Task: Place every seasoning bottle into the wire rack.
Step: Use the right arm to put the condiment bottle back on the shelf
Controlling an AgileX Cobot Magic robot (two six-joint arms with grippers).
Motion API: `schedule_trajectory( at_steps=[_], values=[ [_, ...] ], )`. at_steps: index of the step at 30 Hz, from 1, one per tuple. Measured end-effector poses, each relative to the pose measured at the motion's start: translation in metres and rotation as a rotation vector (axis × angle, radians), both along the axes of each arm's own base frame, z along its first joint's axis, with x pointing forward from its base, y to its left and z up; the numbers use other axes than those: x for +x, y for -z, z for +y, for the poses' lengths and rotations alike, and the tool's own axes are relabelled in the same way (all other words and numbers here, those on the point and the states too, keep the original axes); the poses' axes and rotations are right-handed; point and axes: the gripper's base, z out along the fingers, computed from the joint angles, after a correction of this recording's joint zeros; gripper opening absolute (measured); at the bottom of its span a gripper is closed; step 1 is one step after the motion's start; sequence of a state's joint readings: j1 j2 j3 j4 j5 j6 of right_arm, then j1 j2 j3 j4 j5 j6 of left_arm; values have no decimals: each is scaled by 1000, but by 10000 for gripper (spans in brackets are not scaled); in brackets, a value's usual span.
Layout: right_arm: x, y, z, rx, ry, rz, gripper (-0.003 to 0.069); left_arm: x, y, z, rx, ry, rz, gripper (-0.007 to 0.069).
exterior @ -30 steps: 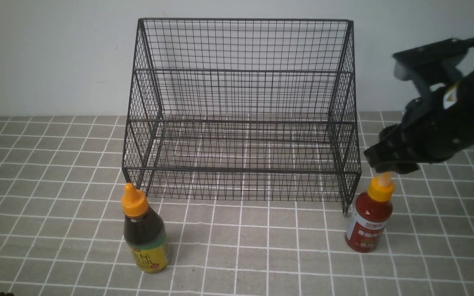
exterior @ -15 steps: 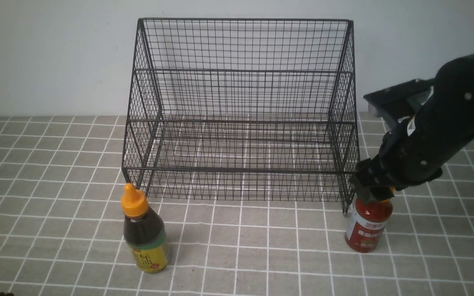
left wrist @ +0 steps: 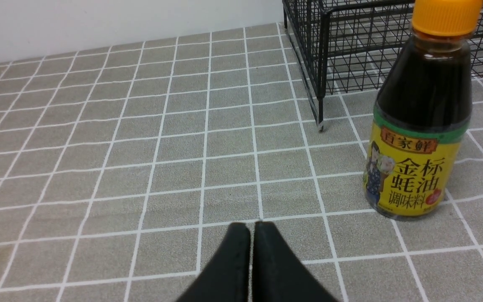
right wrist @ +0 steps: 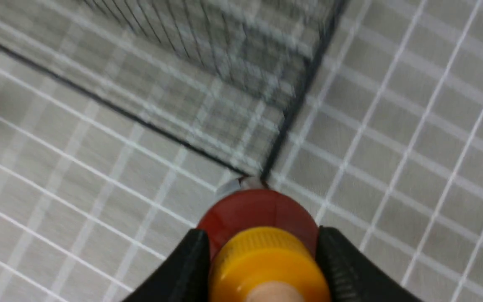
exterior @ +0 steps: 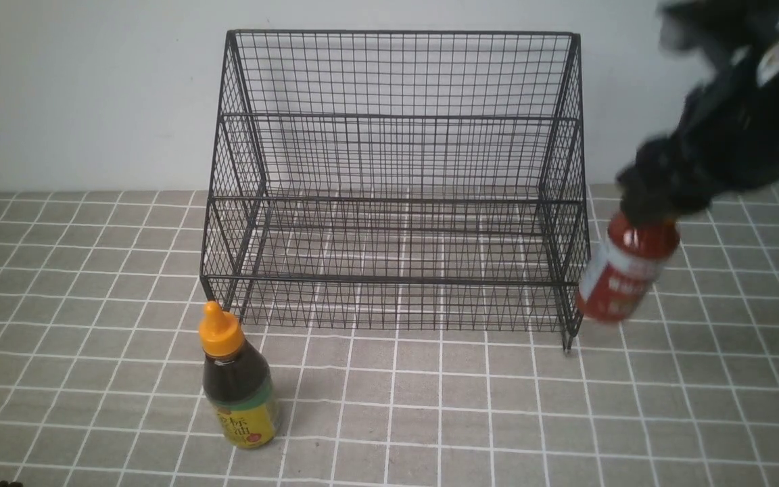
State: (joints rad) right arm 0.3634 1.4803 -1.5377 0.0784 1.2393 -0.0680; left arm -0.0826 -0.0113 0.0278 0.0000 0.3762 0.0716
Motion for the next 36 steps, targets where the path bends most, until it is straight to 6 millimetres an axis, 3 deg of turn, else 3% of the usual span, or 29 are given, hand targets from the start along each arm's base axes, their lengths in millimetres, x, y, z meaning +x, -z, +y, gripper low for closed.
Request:
schedule_trajectory(
  at_steps=[4, 7, 11, 17, 30, 36],
  values=[
    [4, -32, 12, 60, -55, -102, 298, 0, 0, 0, 0, 0, 0, -7],
    [19, -34, 29, 69, -91, -123, 298, 0, 0, 0, 0, 0, 0, -7],
    [53, 1, 54, 24, -120, -53, 298, 0, 0, 0, 0, 0, 0, -7],
    [77, 42, 63, -37, -117, 34, 298, 0, 0, 0, 0, 0, 0, -7],
    [98, 96, 72, -106, -120, 177, 298, 0, 0, 0, 12, -1, -1, -7],
    [100, 97, 73, -107, -119, 170, 298, 0, 0, 1, 28, -2, -2, -7]
  ],
)
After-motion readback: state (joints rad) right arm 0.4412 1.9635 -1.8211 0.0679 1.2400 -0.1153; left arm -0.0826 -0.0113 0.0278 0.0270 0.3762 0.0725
